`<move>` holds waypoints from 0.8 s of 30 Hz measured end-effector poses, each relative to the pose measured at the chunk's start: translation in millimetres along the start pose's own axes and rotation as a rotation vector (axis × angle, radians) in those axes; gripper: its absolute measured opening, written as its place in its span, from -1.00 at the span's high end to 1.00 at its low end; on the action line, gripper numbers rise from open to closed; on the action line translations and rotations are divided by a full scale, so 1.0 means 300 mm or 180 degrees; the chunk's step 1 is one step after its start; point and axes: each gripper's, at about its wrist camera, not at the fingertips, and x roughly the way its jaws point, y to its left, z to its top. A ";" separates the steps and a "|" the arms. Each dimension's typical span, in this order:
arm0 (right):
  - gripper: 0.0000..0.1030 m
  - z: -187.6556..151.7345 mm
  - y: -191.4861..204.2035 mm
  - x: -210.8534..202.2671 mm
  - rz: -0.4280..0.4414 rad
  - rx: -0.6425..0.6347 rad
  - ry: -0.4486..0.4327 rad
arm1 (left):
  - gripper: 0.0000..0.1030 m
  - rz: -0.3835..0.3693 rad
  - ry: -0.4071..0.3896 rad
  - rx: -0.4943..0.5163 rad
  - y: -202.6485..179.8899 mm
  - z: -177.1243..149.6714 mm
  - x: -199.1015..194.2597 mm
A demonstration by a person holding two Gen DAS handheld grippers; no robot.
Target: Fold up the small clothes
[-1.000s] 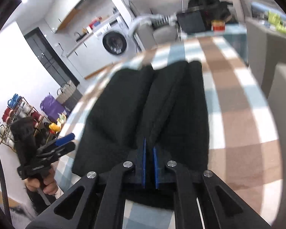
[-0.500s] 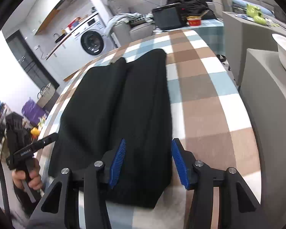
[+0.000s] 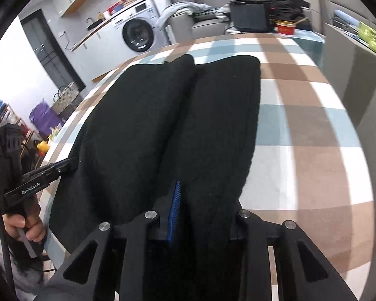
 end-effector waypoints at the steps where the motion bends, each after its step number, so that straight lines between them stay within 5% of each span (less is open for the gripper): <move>1: 0.45 0.000 0.014 0.009 0.0048 -0.0020 0.0015 | 0.81 0.0031 -0.0009 -0.0038 0.019 -0.008 -0.018; 8: 0.34 -0.001 0.100 0.030 0.0209 -0.0315 0.0197 | 0.72 0.0172 -0.0061 -0.0234 0.125 -0.047 -0.105; 10: 0.09 0.009 0.076 -0.003 0.0176 -0.0284 0.0162 | 0.45 0.0254 -0.0067 -0.0239 0.135 -0.045 -0.117; 14: 0.06 0.081 0.037 -0.098 0.0091 -0.0128 -0.0211 | 0.15 0.0333 -0.0192 -0.0179 0.136 -0.032 -0.153; 16: 0.06 0.128 0.034 -0.100 0.0230 -0.0025 -0.0287 | -0.30 0.0378 -0.0257 -0.0169 0.130 -0.024 -0.177; 23: 0.07 0.297 0.133 0.157 0.0718 0.0027 0.0164 | -0.68 0.0314 -0.0401 0.0024 0.077 -0.019 -0.239; 24: 0.22 0.312 0.145 0.196 0.0718 -0.0020 0.0248 | -0.70 0.0299 -0.0416 0.0056 0.072 -0.019 -0.243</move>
